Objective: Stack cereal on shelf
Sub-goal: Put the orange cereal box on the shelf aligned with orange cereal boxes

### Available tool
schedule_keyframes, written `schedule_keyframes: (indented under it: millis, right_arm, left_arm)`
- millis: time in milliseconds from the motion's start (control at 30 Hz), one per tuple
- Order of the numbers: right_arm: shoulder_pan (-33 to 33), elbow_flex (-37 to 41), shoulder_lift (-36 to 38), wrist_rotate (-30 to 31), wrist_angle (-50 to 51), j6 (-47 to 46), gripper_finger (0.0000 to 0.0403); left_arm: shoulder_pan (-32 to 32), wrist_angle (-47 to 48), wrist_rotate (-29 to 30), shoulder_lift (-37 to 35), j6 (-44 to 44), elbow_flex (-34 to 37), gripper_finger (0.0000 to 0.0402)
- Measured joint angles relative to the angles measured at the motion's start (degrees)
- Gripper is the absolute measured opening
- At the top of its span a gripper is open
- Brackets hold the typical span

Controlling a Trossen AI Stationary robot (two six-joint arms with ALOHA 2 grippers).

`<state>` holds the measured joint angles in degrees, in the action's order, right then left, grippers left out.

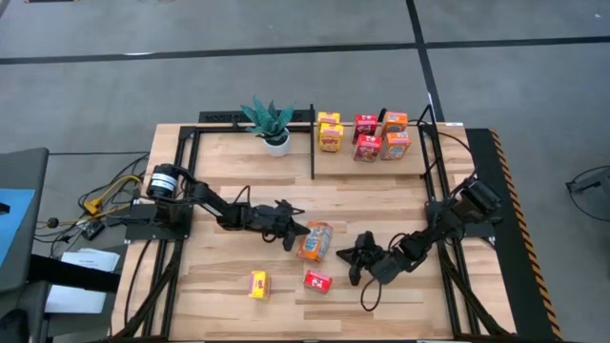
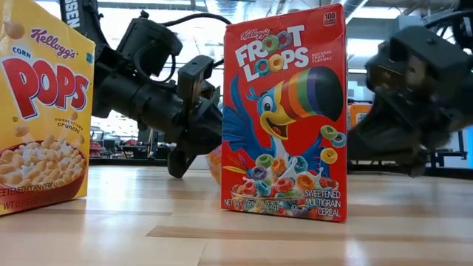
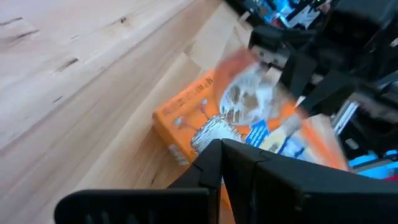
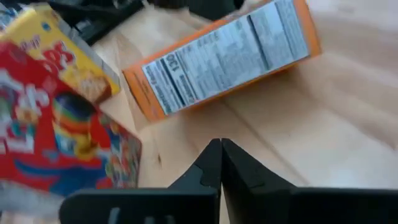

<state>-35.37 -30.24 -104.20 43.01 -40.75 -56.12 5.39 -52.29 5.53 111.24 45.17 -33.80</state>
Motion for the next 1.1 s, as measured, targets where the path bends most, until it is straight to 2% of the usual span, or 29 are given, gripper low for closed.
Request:
schedule_keyframes:
  millis: [233,433,533,600,700,833,967,1100]
  right_arm:
    - [4.55,-0.13,0.0,-7.89,-3.18,4.48,0.0029]
    - [5.96,-0.13,1.05,-11.83,-3.13,7.05,0.004]
    - [6.55,-0.15,3.72,-16.53,-1.18,8.91,0.0039]
    - [7.48,-0.15,7.23,-21.78,1.73,11.05,0.004]
    - [9.7,-0.44,14.71,-30.74,11.73,15.45,0.0052]
    - [13.42,-5.15,25.57,-39.77,34.73,27.47,0.0088]
    - [17.25,-13.73,31.41,-38.73,54.45,48.61,0.0151]
    - [22.59,-22.94,31.24,-35.85,63.79,66.92,0.0224]
  left_arm:
    - [0.21,1.26,0.51,0.31,-2.38,-0.1,0.0]
    - [0.17,1.18,0.35,0.33,-2.51,-0.07,0.0]
    - [0.12,1.08,0.36,0.33,-2.45,-0.07,0.0]
    - [0.1,1.03,-0.15,0.33,-2.55,-0.07,0.0]
    - [-0.03,1.11,-2.67,0.31,-3.53,-0.01,0.0]
    - [-0.09,1.09,-3.89,0.26,-2.92,-0.01,0.0]
    - [-0.09,0.86,-3.85,0.26,-2.45,-0.01,0.0]
    - [-0.09,0.87,-3.92,0.26,-2.24,-0.01,0.0]
